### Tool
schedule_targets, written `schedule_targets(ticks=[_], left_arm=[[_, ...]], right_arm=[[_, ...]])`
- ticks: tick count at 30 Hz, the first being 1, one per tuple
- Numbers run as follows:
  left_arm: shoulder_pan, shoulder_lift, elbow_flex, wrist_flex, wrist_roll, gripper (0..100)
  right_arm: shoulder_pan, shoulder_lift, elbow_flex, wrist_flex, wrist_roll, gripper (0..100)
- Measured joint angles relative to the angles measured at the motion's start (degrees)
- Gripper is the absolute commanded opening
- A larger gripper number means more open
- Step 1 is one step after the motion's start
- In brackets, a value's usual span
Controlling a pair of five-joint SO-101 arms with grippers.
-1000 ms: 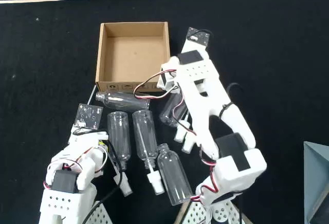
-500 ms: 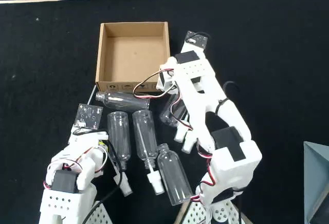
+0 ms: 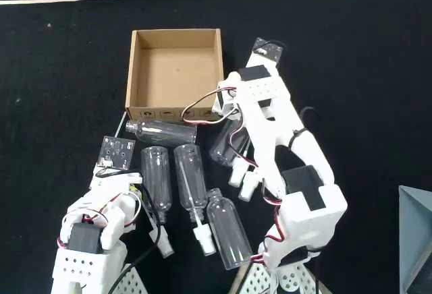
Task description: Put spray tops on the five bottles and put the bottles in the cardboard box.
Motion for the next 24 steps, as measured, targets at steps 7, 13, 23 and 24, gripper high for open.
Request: schedule_targets(ticks=[7,13,23,24], left_arm=[[0.0,0.0,0.0,0.0,0.0,3],[0.0,0.0,0.0,0.0,0.0,3],[0.0,0.0,0.0,0.0,0.0,3],[0.0,0.0,0.0,0.0,0.0,3]], right_arm=[[0.0,0.44,0.0,0.0,0.0,27.9],[0.0,4.13,-0.09,-0.53,0.0,27.9],[0.0,4.13,-0.09,-1.85,0.0,11.0],[0.0,4.13,-0.09,-1.93,0.0,9.4]])
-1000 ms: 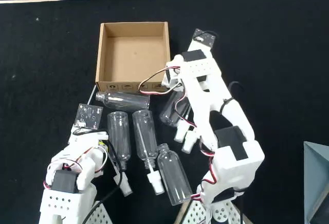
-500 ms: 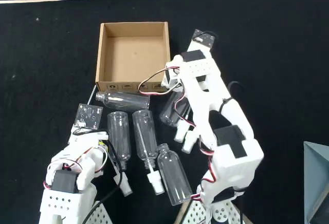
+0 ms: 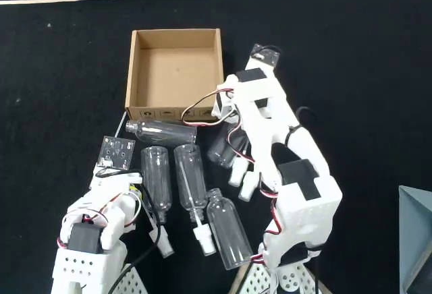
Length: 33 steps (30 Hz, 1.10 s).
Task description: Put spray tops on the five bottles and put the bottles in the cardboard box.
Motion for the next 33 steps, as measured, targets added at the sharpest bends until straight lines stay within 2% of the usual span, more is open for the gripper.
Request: schedule_targets(ticks=[7,17,23,33], left_arm=[[0.0,0.0,0.0,0.0,0.0,3],[0.0,0.0,0.0,0.0,0.0,3],[0.0,0.0,0.0,0.0,0.0,3],[0.0,-0.09,0.0,0.0,0.0,3]], right_arm=[[0.0,0.0,0.0,-0.09,0.0,1.5],[0.0,0.0,0.0,2.02,0.0,1.1],[2.46,-0.26,0.0,2.46,0.0,1.1],[2.64,-8.53,0.0,8.09,7.12,1.1]])
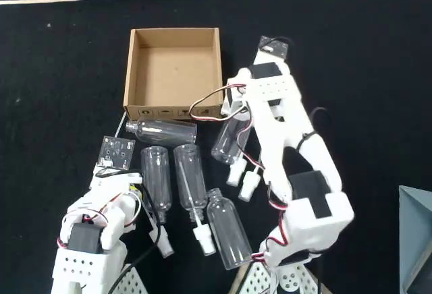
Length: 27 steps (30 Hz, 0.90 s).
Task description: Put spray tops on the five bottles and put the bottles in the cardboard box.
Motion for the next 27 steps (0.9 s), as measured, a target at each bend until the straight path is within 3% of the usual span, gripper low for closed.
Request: schedule_targets(ticks=[27], left_arm=[[0.0,0.0,0.0,0.0,0.0,3]], right_arm=[[0.0,-19.34,2.37,13.98,5.89,1.1]])
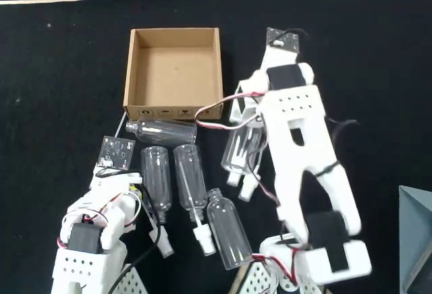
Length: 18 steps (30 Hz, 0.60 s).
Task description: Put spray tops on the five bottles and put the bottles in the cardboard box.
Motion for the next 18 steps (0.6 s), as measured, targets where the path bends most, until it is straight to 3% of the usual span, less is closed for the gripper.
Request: schedule_targets(ticks=[18], left_arm=[[0.0,0.0,0.0,0.0,0.0,3]], right_arm=[[0.0,-22.77,21.01,-15.12,0.0,1.1]])
